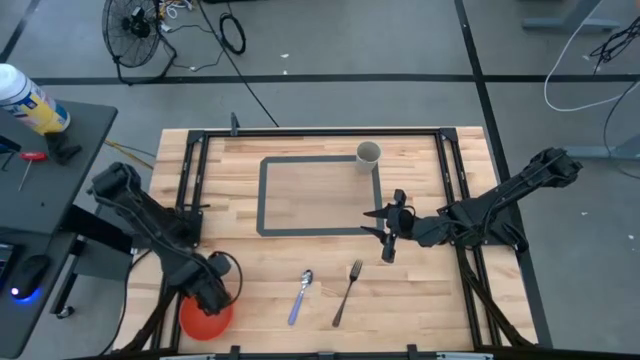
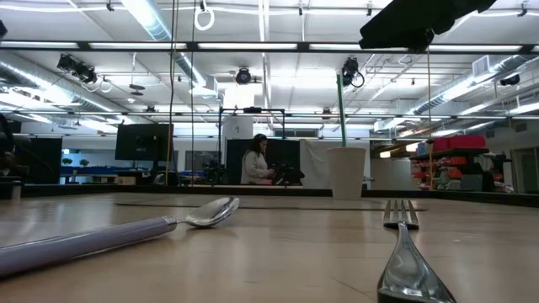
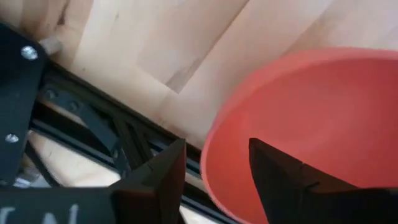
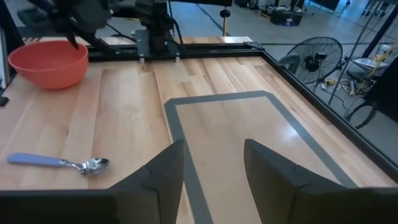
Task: Pick & Place Utensil
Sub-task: Put the orange bowl on the bottom left of the white cup
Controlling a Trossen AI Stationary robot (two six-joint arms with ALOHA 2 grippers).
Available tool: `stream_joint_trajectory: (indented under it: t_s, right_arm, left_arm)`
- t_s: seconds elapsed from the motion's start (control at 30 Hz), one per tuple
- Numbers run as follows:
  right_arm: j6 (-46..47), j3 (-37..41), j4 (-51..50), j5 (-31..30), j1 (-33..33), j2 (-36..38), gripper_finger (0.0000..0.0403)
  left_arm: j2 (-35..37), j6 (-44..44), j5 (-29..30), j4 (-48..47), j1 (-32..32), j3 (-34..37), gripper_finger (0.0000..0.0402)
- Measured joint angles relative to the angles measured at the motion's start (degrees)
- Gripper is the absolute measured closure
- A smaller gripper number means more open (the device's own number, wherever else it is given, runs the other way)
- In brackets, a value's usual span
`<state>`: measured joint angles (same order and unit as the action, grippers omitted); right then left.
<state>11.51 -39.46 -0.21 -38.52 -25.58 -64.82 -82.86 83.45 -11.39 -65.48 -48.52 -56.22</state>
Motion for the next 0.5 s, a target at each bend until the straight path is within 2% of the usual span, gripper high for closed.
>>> stream_joint_trajectory:
  t_s: [0.27, 0.37, 0.5]
  right_arm:
    - [0.2, 0.0, 1.1, 0.5, 0.0, 0.0, 0.0234]
    - [0.3, 0.0, 1.1, 0.5, 0.0, 0.0, 0.0234]
    - [0.3, 0.0, 1.1, 0.5, 0.0, 0.0, 0.0234]
  left_arm:
    - [-0.8, -3.0, -6.4, 4.0, 0.8, 6.8, 0.0221]
    - [-0.8, -2.9, -6.8, 4.8, 0.6, 7.0, 0.0227]
    - [-0.8, -3.8, -6.2, 11.6, 0.6, 6.7, 0.0238]
